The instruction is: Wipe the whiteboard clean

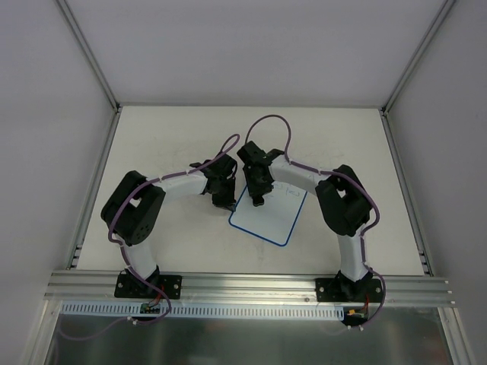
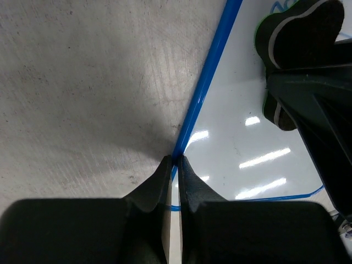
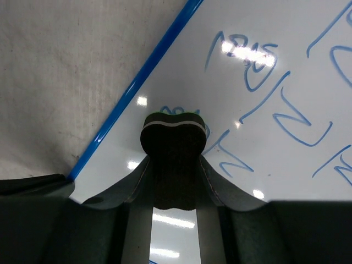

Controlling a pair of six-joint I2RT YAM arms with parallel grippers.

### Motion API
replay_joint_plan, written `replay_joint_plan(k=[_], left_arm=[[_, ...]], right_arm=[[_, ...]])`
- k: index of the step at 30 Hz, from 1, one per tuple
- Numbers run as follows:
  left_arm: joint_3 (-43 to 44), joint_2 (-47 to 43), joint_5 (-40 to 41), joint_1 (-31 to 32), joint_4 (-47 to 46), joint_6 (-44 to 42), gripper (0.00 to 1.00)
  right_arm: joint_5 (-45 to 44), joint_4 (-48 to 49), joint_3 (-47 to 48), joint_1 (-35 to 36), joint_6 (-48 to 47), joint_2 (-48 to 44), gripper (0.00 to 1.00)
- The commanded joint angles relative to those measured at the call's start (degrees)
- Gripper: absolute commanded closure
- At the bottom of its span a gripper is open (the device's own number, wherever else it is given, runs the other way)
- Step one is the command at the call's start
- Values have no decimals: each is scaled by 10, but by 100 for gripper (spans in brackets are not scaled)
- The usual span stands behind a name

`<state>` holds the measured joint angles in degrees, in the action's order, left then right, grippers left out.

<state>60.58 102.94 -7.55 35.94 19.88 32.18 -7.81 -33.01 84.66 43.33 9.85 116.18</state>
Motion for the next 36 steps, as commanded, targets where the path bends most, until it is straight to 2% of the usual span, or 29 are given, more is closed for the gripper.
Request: replay_joint_plan(k=[1,6,12,17,21,25,31,36], left_arm=[[-52,55,72,-1,68,-16,100],[-54,53,72,-1,68,-17,100],[-54,52,72,-1,68,-19,100],[-55,51,72,-1,68,-19,100],[-54,50,70,-1,68,-19,100],[-52,50,68,-1,68,-19,100],[-49,49,65,-1,68,-19,100],[-47,51,65,-1,68,-19,100]], right_arm=[[-52,-19,-9,-23,-3,19,100],[-77,-38,-62,-78,4,-22,100],[-89,-51,-128,-177,6,-81,100],[-77,-56,-119,-211,6,-90,100],[-62,-55,-74,-188,-2,-58,100],[-24,-20,-38,-127,-19,-25,100],[55,65,-54,-34,-16,4,100],[68,92,-77,2,-8,4,100]])
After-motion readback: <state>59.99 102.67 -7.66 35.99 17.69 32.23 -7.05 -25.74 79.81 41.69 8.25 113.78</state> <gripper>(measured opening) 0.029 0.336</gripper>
